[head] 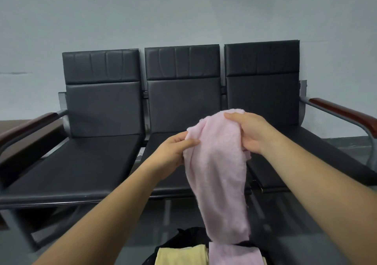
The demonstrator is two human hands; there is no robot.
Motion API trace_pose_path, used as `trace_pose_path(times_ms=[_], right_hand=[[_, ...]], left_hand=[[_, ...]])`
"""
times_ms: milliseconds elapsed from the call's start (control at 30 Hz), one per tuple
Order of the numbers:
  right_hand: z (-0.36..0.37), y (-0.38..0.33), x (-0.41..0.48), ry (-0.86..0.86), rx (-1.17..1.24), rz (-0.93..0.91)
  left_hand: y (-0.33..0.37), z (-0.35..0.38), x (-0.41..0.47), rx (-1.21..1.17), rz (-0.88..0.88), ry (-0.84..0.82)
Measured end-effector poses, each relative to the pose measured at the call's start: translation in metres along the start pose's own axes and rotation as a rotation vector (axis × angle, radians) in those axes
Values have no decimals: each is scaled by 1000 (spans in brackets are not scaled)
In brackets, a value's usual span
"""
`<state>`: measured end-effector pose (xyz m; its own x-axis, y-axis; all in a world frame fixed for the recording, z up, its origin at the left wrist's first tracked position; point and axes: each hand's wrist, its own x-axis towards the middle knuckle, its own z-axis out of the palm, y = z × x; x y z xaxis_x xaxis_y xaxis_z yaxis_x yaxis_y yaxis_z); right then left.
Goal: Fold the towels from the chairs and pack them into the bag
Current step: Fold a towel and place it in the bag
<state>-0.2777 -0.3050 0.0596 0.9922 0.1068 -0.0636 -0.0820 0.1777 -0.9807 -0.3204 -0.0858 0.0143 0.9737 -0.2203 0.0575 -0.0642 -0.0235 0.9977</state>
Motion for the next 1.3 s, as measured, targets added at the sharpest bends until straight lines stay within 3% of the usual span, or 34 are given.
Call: trace_pose_path(times_ms=[100, 267, 433, 667, 800, 933, 1000, 1100, 1200, 1300], right_hand=[[-8, 8, -1, -77, -121, 132], [-12, 31, -6, -296, 375, 182], [-8, 63, -3, -413, 142, 223], [-10, 58, 8, -140, 212, 98], [-13, 53, 9, -10, 106, 30], [-14, 44, 5, -116, 198, 72], [-16, 38, 2, -201, 197, 124], [-21, 35, 7, -130, 156, 102], [-25, 33, 12, 1, 79, 13], [-22, 27, 13, 12, -3, -49]], left_hand=[[4, 10, 0, -94, -28, 32], [10, 19, 6, -440, -100, 171], [7, 8, 9, -439, -27, 163], [2, -12, 3, 14, 14, 168], [8, -19, 0, 264, 25, 185], [8, -17, 5, 11, -31, 222], [8, -17, 6, -128, -54, 131], [7, -22, 7, -89, -21, 56], [6, -25, 8, -33, 3, 138], [9, -25, 10, -14, 28, 212]])
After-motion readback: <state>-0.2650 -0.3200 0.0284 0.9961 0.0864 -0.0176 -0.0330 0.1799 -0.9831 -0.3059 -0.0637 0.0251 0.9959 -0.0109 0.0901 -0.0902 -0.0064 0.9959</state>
